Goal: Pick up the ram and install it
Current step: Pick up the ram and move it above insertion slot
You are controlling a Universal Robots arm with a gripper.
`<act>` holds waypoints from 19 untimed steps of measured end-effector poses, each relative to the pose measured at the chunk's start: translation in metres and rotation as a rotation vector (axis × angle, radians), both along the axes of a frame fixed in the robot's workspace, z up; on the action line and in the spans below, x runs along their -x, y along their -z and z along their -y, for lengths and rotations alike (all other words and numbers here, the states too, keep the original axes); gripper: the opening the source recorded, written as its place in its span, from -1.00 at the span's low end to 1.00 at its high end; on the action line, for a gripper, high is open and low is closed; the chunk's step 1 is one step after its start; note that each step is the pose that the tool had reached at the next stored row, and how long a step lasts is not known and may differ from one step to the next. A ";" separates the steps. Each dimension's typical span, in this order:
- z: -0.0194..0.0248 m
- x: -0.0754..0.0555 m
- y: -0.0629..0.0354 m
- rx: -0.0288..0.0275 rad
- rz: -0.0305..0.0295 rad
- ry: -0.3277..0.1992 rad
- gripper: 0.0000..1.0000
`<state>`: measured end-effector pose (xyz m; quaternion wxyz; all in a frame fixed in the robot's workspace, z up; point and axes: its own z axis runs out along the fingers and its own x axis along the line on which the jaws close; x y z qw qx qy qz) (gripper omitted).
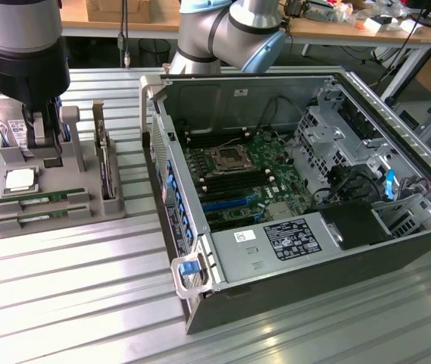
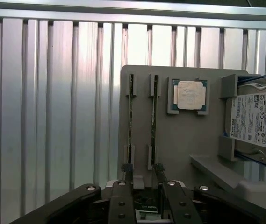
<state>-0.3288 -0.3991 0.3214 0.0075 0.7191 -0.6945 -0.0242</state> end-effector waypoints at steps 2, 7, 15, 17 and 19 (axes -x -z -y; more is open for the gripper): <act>0.0000 0.000 0.0005 0.0000 0.0000 0.000 -0.40; 0.0000 0.000 0.0027 -0.0001 0.0000 0.000 -0.40; 0.0000 0.000 0.0069 0.0000 0.0000 0.000 -0.40; 0.0000 0.000 0.0084 0.0000 0.0000 0.000 -0.40; 0.0000 0.000 0.0096 0.0000 0.0000 0.000 -0.40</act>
